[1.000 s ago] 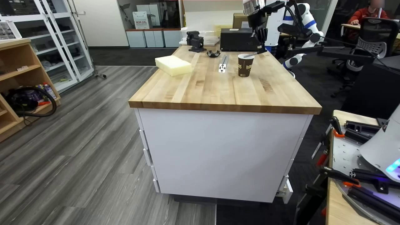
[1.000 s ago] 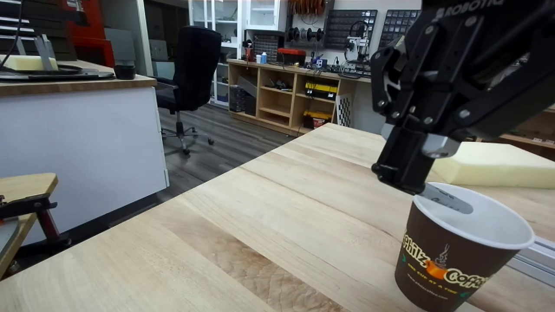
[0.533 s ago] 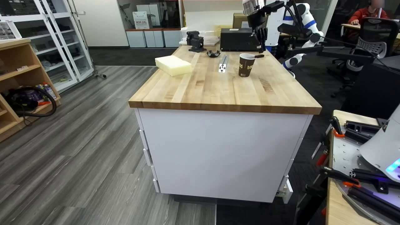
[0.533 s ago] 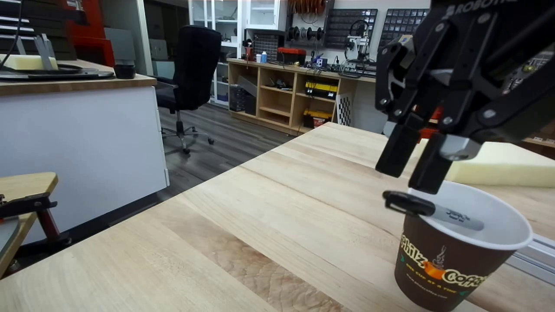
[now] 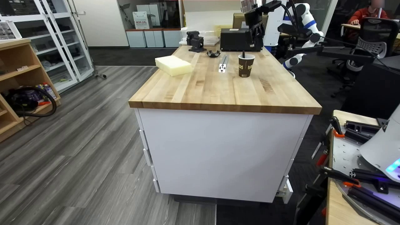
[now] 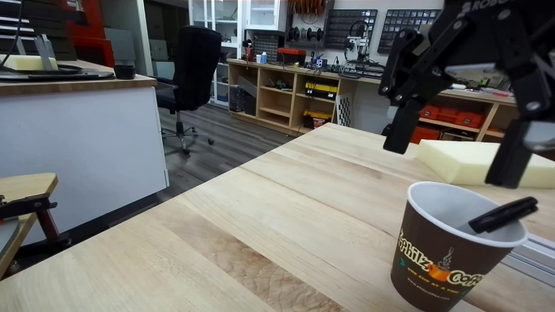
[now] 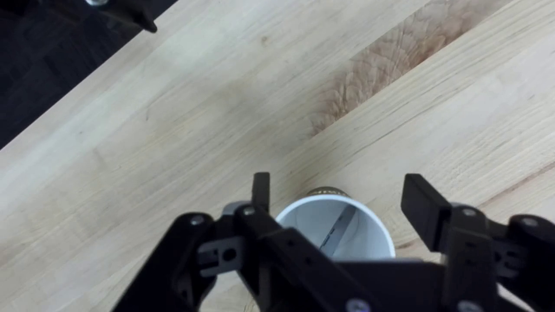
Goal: Put the marker in the cup, remove it and then put it back on the table
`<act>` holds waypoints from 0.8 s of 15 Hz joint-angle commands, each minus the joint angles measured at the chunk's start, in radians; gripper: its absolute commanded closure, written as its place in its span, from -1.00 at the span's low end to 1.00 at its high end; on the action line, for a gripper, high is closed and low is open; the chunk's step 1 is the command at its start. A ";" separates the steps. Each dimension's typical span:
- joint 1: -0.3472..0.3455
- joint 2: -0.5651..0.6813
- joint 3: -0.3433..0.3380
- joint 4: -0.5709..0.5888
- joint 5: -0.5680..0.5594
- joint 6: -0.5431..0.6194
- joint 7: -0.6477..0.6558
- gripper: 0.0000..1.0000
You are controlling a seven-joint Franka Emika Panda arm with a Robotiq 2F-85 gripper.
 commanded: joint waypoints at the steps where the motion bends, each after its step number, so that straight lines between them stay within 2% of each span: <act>1: 0.008 -0.044 0.012 -0.046 -0.032 0.098 0.009 -1.00; 6: 0.012 -0.068 0.014 -0.088 -0.034 0.206 0.015 -1.00; 7: 0.003 -0.011 0.015 -0.018 -0.018 0.157 0.001 -1.00; 12: 0.002 -0.004 0.015 -0.019 -0.017 0.161 0.001 -1.00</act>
